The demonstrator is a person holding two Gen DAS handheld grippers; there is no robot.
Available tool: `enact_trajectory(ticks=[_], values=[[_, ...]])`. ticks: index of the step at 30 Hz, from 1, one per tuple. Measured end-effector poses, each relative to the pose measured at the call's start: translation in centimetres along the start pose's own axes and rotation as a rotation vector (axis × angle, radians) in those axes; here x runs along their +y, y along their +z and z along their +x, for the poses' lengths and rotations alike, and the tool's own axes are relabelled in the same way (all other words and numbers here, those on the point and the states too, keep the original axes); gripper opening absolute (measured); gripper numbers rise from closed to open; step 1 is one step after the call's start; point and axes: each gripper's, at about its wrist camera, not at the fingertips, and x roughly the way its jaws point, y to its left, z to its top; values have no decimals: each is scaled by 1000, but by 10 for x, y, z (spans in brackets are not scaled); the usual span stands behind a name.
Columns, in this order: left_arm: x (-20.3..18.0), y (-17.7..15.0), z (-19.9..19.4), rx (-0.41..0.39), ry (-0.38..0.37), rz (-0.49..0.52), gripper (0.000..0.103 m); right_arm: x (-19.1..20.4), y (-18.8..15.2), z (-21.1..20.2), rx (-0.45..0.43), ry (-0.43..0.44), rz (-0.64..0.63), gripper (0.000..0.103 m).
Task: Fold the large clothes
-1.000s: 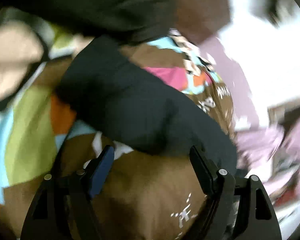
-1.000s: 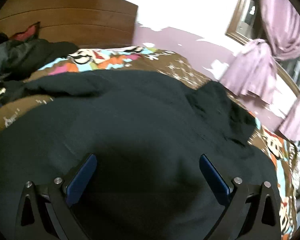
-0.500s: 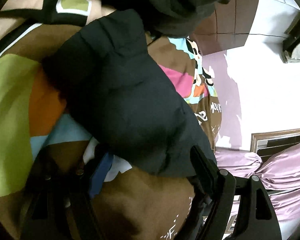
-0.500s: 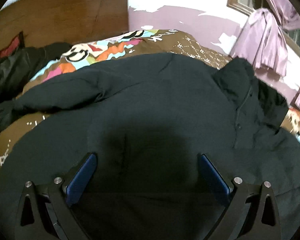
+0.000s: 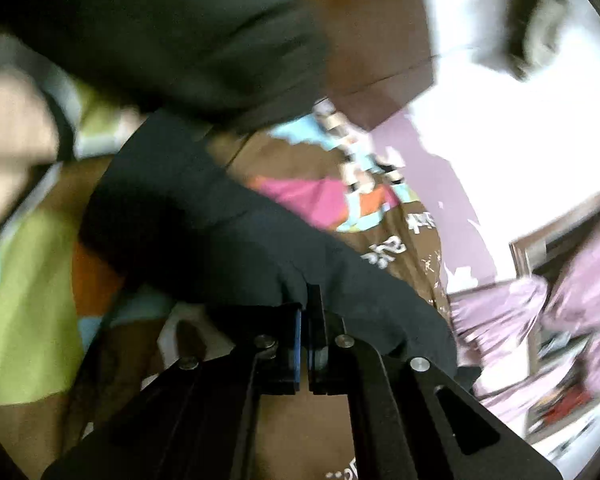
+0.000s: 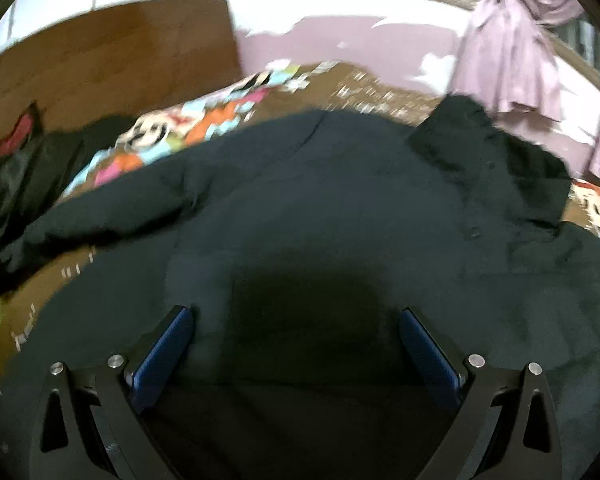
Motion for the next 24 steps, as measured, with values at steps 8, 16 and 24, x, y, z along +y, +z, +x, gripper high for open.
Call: enact_trajectory(ticks=[8,16,24], values=[[-93,-30,-63,-180,-134,444,0,-33,2,-50,-53,19,119,103],[-196,-58,-93,-82,-406,701,0,-90,-19,-91,-99,-55,226,103],[-287,-153,-95,91,-514,1052,0,-138,-22,-115,-140,-50,307,103]])
